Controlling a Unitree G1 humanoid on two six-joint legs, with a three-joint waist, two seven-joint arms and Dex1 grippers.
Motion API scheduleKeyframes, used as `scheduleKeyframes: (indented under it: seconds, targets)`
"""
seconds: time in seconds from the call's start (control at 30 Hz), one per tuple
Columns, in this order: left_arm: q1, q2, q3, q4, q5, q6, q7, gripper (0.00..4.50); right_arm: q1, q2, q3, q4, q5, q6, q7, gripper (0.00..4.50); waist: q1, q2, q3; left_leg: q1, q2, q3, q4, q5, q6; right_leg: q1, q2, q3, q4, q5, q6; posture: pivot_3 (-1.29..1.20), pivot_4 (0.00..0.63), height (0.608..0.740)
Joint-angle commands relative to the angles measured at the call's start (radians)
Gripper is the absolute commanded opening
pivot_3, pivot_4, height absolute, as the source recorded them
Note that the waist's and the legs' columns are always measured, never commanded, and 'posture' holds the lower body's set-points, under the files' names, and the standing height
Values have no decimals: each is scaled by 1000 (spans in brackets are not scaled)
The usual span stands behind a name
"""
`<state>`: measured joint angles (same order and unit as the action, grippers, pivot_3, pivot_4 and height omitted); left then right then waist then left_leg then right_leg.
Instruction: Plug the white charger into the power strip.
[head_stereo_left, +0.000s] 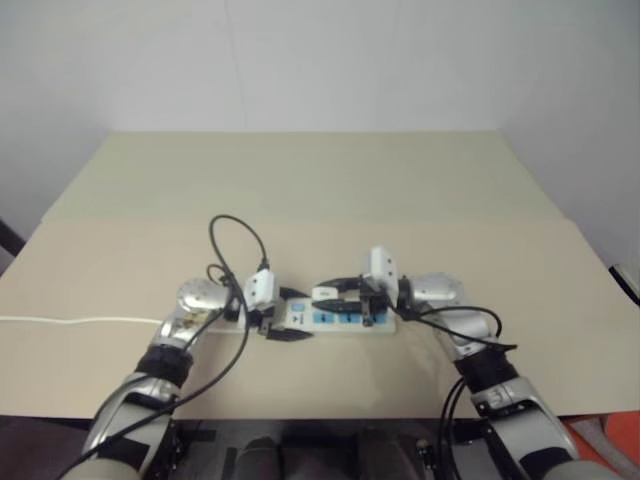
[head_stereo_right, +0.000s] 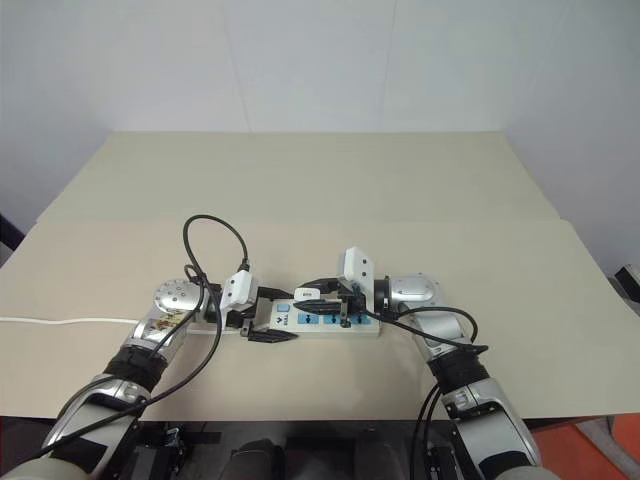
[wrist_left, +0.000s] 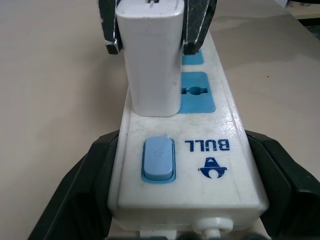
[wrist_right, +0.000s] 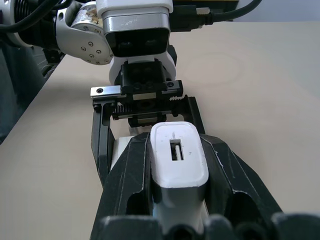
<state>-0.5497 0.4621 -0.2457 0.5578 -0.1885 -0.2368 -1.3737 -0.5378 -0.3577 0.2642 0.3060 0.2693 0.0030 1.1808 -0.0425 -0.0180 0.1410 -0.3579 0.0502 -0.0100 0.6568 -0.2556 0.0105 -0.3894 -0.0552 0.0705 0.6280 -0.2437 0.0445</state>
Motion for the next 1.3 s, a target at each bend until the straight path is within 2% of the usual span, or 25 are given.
scheduleKeyframes:
  seconds: [0.03, 0.27, 0.57, 1.2, 1.23, 1.3]
  targets:
    - [16, 47, -7, 3, 39, -12, -29, 3287, 48, -83, -9, 99, -60, 21, 15, 1117, 1, 0, 0, 0, 0, 0, 0, 0, 0, 0, 0, 0, 0, 0, -1, 0, 150, 740]
    - [30, 58, -6, -14, 36, -10, -27, 3287, 29, -70, 9, 116, -62, 36, 33, 1117, 3, 0, 0, 0, 0, 0, -3, 0, 0, 0, 0, 0, -2, 1, -2, 0, 150, 740]
    - [39, 51, -7, -30, 37, -4, -13, 3287, -29, 26, 24, 125, -55, 109, -10, 1117, -6, -1, -1, 4, 0, 0, -6, 0, 0, 0, 0, 0, 0, 0, -4, 0, 150, 740]
    - [24, 46, -10, -11, 43, -13, -9, 3287, 28, -5, 58, 82, -103, 9, 6, 1117, -5, -3, -2, 5, 0, -1, -8, 0, 0, 0, 1, 1, 1, -3, -2, 0, 150, 740]
    - [24, 47, -10, -9, 43, -14, -10, 3287, 27, -4, 57, 81, -98, 14, 4, 1858, -4, -3, -2, 5, 0, -1, -8, 0, 0, 0, 1, 1, 1, -3, -2, 0, 150, 740]
    - [24, 48, -9, -8, 43, -16, -10, 3287, 24, -1, 54, 80, -96, 19, 0, 2390, -2, -4, -2, 5, 0, -2, -8, 0, 0, 0, 1, 0, 0, -3, -2, 0, 150, 740]
